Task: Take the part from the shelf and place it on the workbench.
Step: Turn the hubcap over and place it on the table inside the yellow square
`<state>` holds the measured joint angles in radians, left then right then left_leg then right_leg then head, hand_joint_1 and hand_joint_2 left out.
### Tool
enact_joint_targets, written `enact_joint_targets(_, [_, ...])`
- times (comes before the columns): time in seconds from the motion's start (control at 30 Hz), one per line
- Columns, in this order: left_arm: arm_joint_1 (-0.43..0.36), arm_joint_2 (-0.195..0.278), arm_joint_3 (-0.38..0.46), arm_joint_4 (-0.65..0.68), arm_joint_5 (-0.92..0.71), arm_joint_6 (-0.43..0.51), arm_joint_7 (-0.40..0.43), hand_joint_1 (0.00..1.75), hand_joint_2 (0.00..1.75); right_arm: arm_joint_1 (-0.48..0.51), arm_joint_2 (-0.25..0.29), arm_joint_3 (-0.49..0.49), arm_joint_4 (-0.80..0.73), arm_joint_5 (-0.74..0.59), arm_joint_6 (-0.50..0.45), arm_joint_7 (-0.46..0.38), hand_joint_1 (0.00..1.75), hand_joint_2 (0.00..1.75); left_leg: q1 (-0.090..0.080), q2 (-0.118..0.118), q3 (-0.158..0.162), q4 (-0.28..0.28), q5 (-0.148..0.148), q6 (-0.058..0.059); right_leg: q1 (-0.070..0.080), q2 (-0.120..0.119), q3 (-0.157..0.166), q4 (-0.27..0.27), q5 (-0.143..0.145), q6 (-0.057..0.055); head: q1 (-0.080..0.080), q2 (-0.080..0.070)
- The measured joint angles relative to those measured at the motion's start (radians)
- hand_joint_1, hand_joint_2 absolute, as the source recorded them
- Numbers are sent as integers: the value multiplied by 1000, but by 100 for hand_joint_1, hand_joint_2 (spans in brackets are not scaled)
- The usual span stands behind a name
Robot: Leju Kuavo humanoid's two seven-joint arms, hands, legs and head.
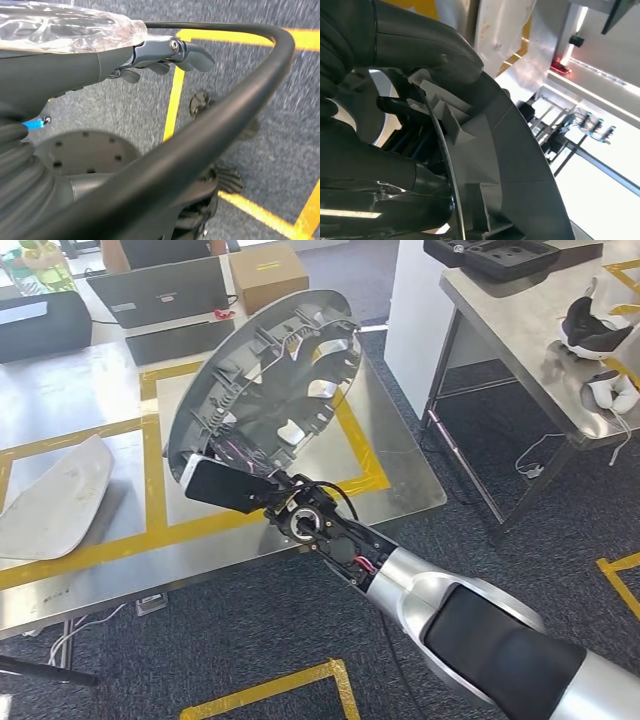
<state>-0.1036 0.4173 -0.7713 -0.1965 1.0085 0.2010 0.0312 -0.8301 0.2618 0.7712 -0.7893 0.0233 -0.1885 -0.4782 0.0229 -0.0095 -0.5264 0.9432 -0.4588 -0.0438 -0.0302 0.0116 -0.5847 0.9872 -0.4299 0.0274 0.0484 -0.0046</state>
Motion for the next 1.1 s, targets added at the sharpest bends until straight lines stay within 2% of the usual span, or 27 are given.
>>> enact_joint_targets(0.13, [0,-1,0,0,5,6,-9,0,175,-35,29,32,79,114,-77,119,175,175,0,0,0,0,0,0,0,0,0,-1,1,1,0,0])
enact_joint_targets(0.27, [0,-4,0,0,3,6,-17,0,175,-73,54,109,144,260,-168,321,175,175,0,0,0,0,0,0,0,0,0,-1,1,1,0,0])
enact_joint_targets(0.4, [0,-7,1,0,-1,1,-18,0,175,-99,71,205,189,375,-178,516,175,175,0,0,0,0,0,0,0,0,0,-2,1,1,0,0])
enact_joint_targets(0.47, [0,-9,1,0,-4,-2,-18,0,175,-110,75,260,208,437,-178,580,175,175,0,0,0,0,0,0,0,0,0,-2,1,1,0,0])
enact_joint_targets(0.77, [0,-15,1,0,-14,-12,-19,0,175,-141,82,432,278,600,-174,671,175,175,0,0,0,0,0,0,0,0,0,-2,1,2,0,0])
enact_joint_targets(0.93, [0,-14,1,0,-24,-22,-19,0,175,-143,83,482,313,669,-164,688,175,175,0,0,0,0,0,0,0,0,0,-3,1,2,0,0])
enact_joint_targets(1.1, [0,-13,1,0,-35,-32,-22,0,175,-143,83,503,348,746,-142,672,175,175,0,1,0,0,0,0,0,0,0,-3,1,2,0,0])
